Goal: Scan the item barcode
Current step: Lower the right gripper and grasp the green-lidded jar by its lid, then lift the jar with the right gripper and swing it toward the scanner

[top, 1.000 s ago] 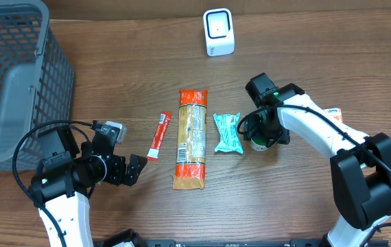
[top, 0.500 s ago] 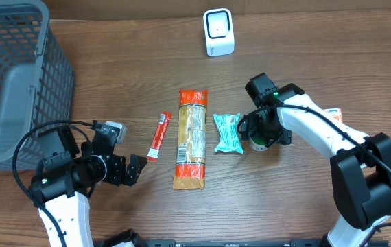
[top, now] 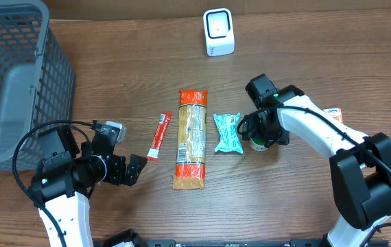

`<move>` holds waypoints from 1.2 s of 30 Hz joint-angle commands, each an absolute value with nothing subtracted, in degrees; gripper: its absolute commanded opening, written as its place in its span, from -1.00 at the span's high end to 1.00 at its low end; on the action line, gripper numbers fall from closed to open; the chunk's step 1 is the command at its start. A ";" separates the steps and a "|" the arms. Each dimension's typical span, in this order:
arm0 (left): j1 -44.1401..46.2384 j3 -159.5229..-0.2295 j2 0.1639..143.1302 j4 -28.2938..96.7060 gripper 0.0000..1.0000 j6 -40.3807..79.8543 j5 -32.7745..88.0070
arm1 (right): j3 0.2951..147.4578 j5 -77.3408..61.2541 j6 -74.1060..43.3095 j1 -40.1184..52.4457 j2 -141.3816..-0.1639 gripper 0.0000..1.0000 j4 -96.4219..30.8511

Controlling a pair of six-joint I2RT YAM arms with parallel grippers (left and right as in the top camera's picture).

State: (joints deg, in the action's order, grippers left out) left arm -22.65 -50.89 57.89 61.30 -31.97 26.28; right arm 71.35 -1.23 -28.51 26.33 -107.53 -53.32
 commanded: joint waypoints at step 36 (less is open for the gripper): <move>-23.11 -51.68 58.13 61.25 -1.00 -33.04 26.35 | 90.15 -19.44 -27.88 22.72 -107.50 0.93 -69.89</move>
State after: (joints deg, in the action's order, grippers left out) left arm -22.65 -50.89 57.89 61.28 -31.97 26.26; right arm 86.39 -8.95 -28.23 22.92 -108.12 -69.32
